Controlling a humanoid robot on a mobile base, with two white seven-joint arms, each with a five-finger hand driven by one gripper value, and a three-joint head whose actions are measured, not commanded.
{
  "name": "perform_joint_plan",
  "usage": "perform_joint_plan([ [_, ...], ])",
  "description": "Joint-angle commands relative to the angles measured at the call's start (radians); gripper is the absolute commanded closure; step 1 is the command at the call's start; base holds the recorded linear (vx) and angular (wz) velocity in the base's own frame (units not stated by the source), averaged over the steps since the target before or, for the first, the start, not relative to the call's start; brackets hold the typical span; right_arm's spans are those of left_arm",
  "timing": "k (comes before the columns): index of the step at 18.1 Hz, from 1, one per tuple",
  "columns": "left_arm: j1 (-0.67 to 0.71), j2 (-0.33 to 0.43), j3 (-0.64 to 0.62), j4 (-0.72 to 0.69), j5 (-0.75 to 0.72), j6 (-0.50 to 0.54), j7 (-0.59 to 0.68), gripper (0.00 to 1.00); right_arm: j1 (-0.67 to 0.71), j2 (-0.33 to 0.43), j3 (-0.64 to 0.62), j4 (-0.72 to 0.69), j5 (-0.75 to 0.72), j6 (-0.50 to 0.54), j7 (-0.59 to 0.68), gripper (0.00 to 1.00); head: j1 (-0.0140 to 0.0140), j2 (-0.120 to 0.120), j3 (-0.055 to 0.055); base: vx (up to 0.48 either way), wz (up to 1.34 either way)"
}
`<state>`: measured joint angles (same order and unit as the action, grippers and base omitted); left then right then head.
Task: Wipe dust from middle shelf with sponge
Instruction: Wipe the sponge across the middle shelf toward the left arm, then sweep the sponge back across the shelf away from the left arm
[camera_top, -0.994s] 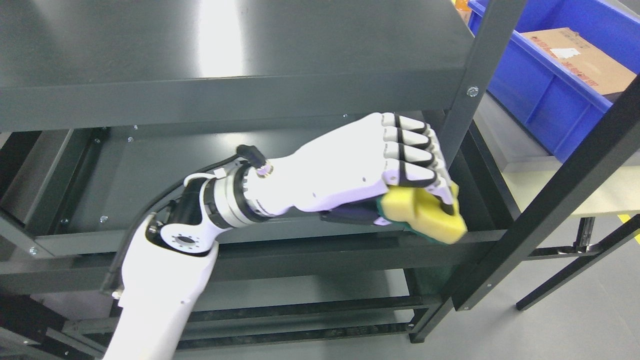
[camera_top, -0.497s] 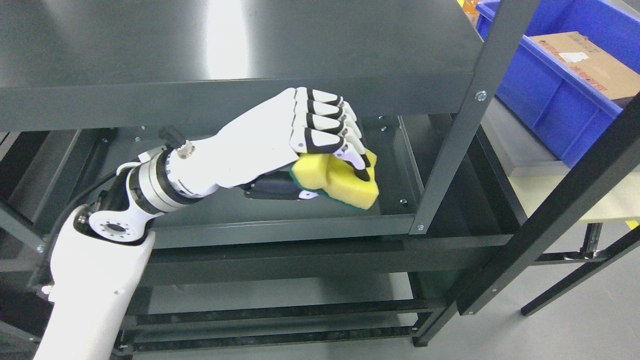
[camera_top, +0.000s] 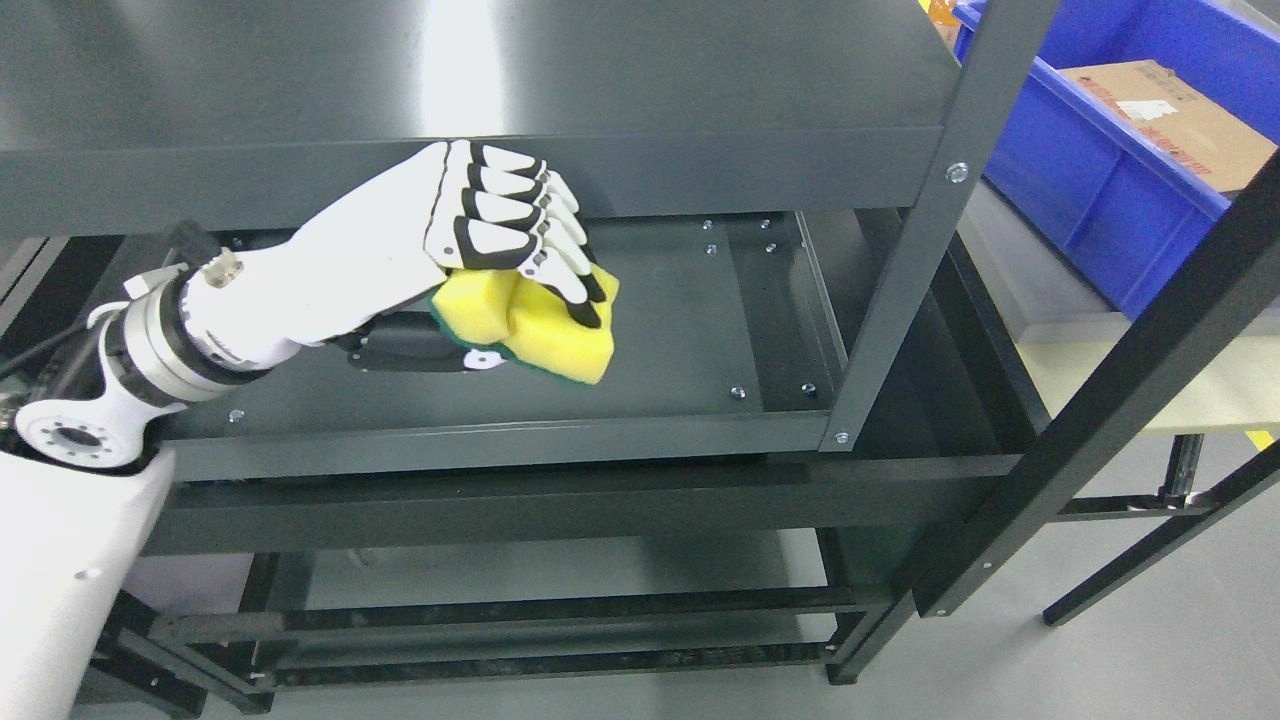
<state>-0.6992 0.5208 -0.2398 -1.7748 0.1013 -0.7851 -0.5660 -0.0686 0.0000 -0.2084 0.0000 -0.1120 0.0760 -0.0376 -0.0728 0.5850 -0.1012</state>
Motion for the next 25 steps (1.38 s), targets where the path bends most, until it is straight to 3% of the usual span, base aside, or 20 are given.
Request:
perform_joint_plan([
  [1, 0.004, 0.329, 0.008, 0.000, 0.061, 0.000, 0.000, 0.99, 0.000, -0.017, 0.000, -0.017, 0.000, 0.001, 0.001, 0.00, 0.0000, 0.000, 0.000, -0.080, 0.11],
  [6, 0.013, 0.522, 0.144, 0.005, 0.101, 0.000, -0.002, 0.99, 0.000, -0.017, 0.000, -0.017, 0.000, 0.001, 0.001, 0.00, 0.0000, 0.000, 0.000, -0.102, 0.15],
  [11, 0.035, 0.639, 0.283, 0.113, 0.101, 0.000, -0.026, 0.99, 0.000, -0.017, 0.000, -0.017, 0.000, 0.001, 0.001, 0.00, 0.0000, 0.000, 0.000, -0.136, 0.14],
  [14, 0.046, 0.659, 0.316, 0.247, 0.098, 0.000, -0.069, 0.99, 0.000, -0.017, 0.000, -0.017, 0.000, 0.001, 0.001, 0.00, 0.0000, 0.000, 0.000, -0.116, 0.11],
  [21, 0.052, 0.656, 0.346, 0.736, 0.097, 0.000, -0.077, 0.99, 0.000, -0.017, 0.000, -0.017, 0.000, 0.001, 0.001, 0.00, 0.0000, 0.000, 0.000, -0.060, 0.05],
  [23, 0.053, 0.657, 0.353, 0.781, 0.100, 0.000, -0.078, 0.99, 0.000, -0.017, 0.000, -0.017, 0.000, 0.001, 0.001, 0.00, 0.0000, 0.000, 0.000, 0.000, 0.00],
  [25, 0.072, 0.647, 0.344, 0.737, 0.104, 0.000, -0.072, 0.99, 0.000, -0.017, 0.000, -0.017, 0.000, 0.001, 0.001, 0.00, 0.0000, 0.000, 0.000, 0.000, 0.00],
])
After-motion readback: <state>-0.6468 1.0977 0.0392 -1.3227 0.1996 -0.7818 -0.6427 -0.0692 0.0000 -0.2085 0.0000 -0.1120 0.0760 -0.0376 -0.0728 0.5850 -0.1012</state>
